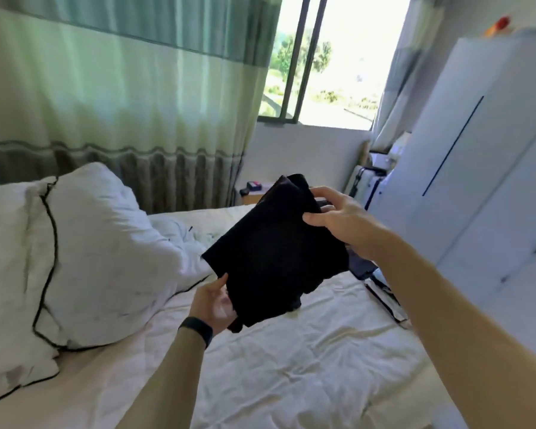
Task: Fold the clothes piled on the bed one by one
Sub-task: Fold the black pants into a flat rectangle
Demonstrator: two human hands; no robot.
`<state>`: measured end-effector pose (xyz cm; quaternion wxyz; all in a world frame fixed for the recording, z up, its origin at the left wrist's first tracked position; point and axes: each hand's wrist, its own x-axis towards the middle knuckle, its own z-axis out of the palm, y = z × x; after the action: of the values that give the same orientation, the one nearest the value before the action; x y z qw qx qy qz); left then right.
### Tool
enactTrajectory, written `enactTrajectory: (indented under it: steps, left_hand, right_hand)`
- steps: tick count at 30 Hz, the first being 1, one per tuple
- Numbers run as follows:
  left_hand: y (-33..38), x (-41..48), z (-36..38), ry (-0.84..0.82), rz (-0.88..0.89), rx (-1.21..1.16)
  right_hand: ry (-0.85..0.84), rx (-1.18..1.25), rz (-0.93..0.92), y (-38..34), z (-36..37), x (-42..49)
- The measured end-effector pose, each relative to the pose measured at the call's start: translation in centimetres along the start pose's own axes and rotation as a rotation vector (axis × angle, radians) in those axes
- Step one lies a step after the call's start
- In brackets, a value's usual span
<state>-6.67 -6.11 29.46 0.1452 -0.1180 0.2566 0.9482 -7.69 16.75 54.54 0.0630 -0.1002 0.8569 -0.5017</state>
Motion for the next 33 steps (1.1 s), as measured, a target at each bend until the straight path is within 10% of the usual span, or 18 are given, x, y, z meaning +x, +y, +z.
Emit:
enactTrajectory:
  steps: [5, 17, 33]
  left_hand:
    - [-0.6, 2.9, 8.5, -0.319, -0.108, 0.057]
    - [0.2, 8.5, 23.3, -0.419, 0.013, 0.787]
    - [-21.0, 12.6, 39.7, -0.644, -0.072, 0.971]
  right_hand:
    - [0.153, 0.002, 0.012, -2.4, -7.3, -3.0]
    - [0.701, 0.342, 0.118, 10.6, -15.4, -14.1]
    - [1.049, 0.398, 0.115, 22.9, -30.6, -25.8]
